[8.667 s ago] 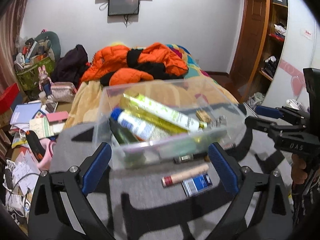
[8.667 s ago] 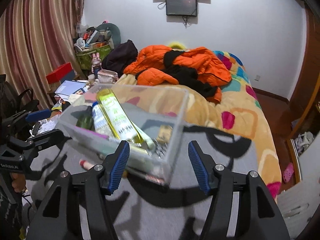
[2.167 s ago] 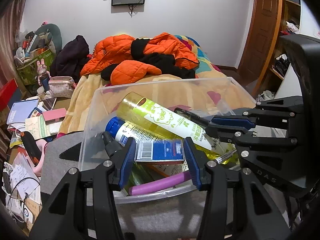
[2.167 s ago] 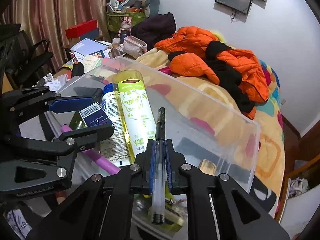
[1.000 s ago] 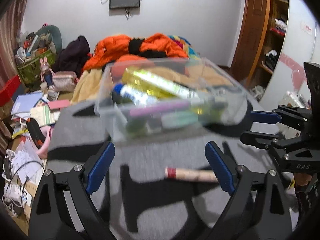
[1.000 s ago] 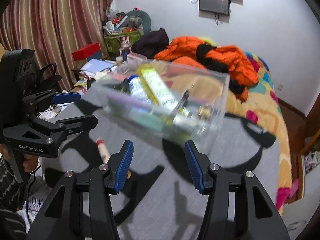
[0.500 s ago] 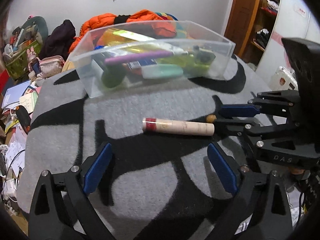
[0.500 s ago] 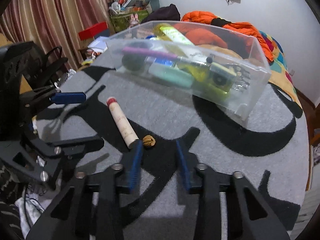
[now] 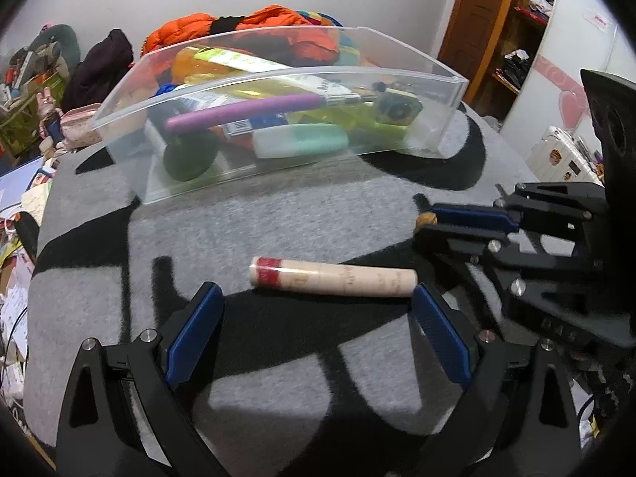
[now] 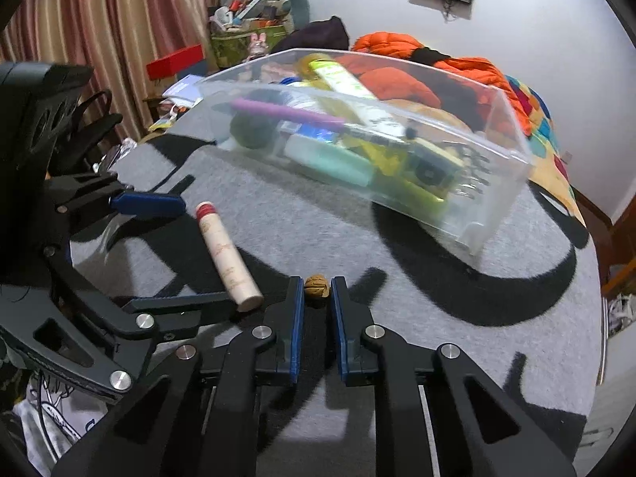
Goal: Organize objects
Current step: 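Move the left gripper to the beige tube while the right moves to the brown ball, then grasp the beige red-capped tube with the left gripper while the right grasps the brown ball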
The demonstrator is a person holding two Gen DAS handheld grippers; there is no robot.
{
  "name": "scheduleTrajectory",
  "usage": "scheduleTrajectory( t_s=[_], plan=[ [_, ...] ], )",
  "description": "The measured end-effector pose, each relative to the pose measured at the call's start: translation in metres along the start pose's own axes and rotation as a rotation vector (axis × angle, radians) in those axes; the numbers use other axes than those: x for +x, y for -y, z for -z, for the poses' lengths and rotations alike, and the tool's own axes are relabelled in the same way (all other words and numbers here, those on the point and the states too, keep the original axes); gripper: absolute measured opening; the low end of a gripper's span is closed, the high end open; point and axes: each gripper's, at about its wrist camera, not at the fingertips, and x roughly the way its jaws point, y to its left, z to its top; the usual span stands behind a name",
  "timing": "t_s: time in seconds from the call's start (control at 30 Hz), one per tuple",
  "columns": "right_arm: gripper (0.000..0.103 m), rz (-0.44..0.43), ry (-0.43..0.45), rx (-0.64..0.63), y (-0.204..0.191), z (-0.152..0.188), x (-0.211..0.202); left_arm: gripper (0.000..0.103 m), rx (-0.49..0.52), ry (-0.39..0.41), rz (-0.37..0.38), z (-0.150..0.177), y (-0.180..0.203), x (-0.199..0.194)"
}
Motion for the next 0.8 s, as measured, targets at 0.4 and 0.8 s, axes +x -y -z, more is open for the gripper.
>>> scheduleTrajectory(
  t_s=[0.4, 0.8],
  plan=[
    [0.012, 0.003, 0.054, 0.096, 0.025, 0.000, -0.020, 0.084, 0.000, 0.035, 0.000, -0.007, 0.005, 0.006],
    [0.012, 0.006, 0.077, 0.112, 0.030, -0.006, -0.028, 0.084, -0.022, 0.119, -0.035, -0.013, -0.003, -0.020]
  ],
)
